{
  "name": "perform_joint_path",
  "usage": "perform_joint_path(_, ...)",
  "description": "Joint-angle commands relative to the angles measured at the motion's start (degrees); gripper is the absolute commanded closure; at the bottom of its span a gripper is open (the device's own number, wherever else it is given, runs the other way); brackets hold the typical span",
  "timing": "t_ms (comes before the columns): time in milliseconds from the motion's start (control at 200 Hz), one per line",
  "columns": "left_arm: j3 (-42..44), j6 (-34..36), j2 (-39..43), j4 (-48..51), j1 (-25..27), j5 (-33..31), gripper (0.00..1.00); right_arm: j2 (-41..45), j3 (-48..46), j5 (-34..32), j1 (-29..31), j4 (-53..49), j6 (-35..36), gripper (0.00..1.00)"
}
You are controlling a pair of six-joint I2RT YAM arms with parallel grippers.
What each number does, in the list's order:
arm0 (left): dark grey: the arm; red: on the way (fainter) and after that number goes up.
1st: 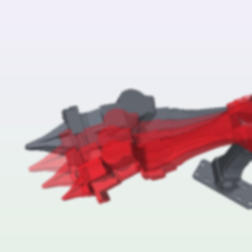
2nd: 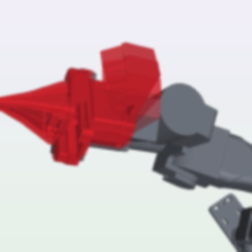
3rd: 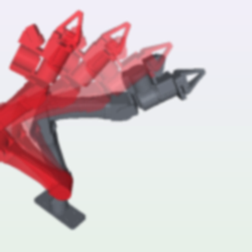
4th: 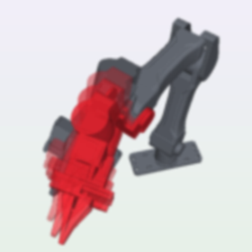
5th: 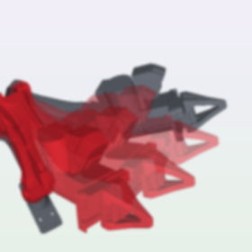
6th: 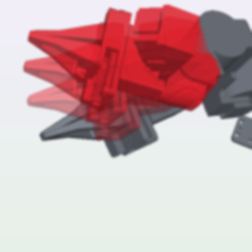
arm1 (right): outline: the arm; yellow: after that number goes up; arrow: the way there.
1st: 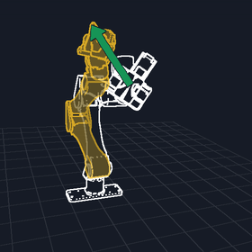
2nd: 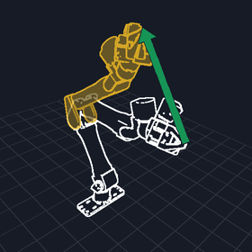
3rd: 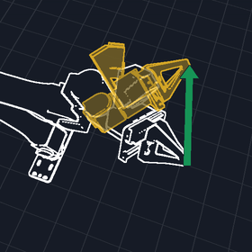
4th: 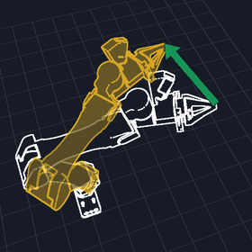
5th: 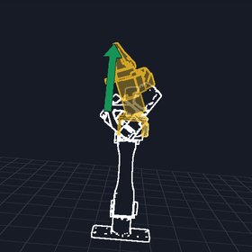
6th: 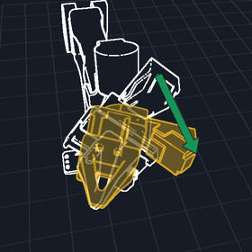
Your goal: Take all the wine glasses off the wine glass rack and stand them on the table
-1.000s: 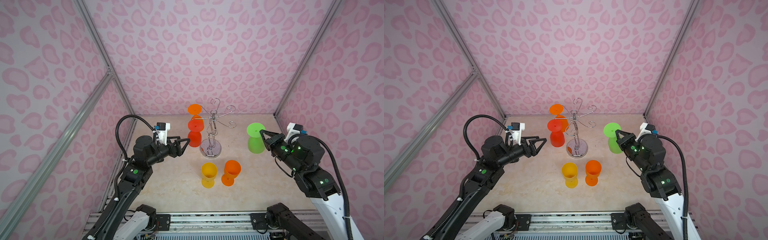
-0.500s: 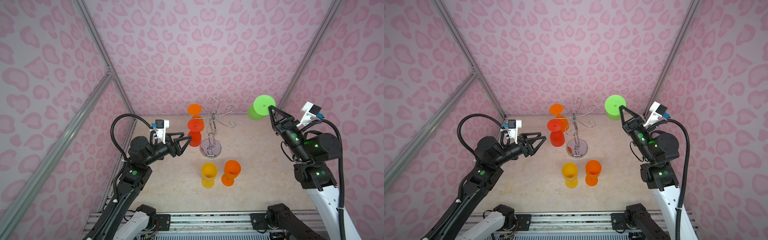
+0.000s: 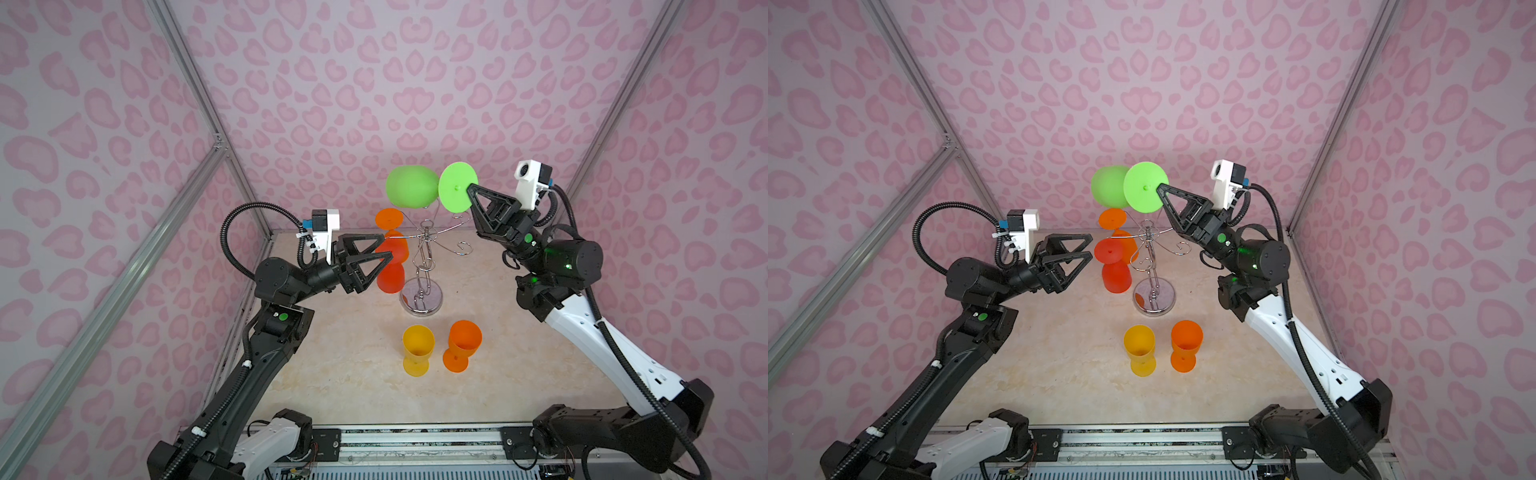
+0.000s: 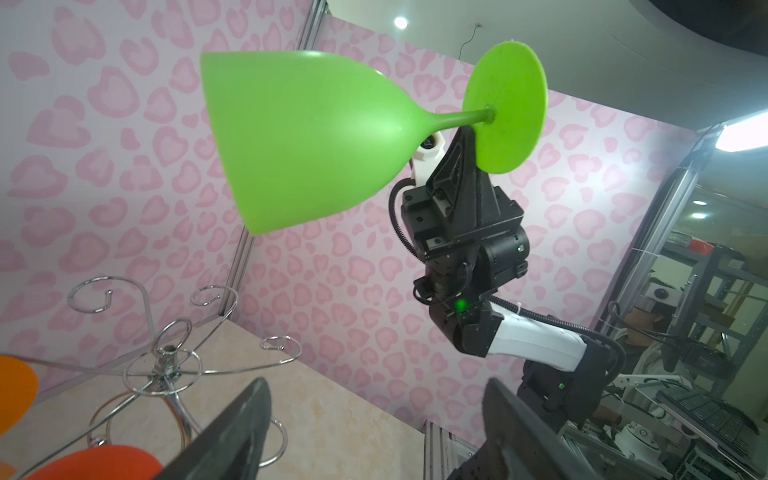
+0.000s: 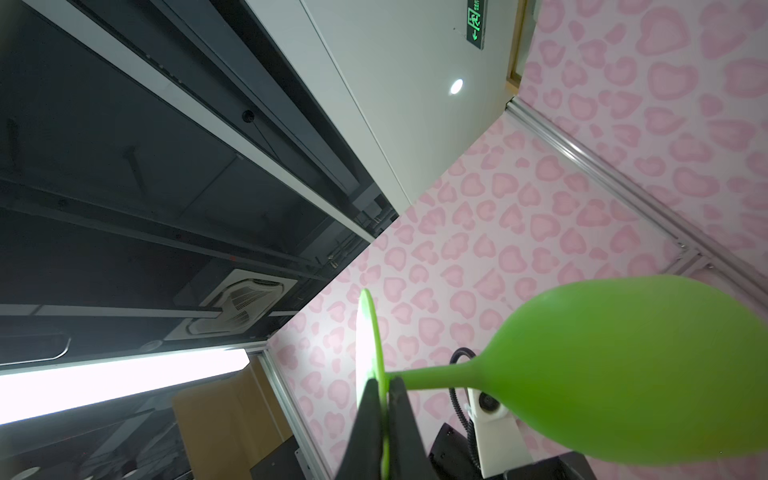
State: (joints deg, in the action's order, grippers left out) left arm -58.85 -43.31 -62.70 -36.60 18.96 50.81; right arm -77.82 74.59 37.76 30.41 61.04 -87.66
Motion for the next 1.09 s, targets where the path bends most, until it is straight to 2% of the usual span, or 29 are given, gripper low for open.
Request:
perform_joint_path(0, -1.26, -1.0, -2.12, -8.28, -0.15, 1.2, 0.18, -3.48, 0.06, 0.99, 1.17, 17.92, -12.05, 1.0)
perform_joint_path(135, -1.1, 0.07, -3.39, -9.68, -0.96, 0.18, 0.19, -5.09, -1.99, 0.26, 1.95, 23.73, -15.85, 1.0)
perform_joint_path(440, 2.17, 1.95, -1.19, -8.18, -3.73, -1.04, 0.18, -4.05, -7.14, -0.58, 0.47, 26.73, -17.53, 1.0)
perform_joint_path(660, 2.78, 3.07, 0.73, -8.08, -3.8, -0.91, 0.18, -5.0, -8.97, -1.01, 0.09, 28.34, -18.78, 1.0)
perform_joint_path(915, 2.77, -2.49, -1.75, -15.21, -3.84, 0.32, 0.22, -6.37, -8.86, -0.57, 0.26, 28.26, -18.78, 1.0)
perform_joint_path(1090, 3.48, -6.44, -2.89, -21.48, -3.79, 1.03, 0.29, -7.73, -9.76, -0.58, 0.09, 28.26, -19.04, 1.0)
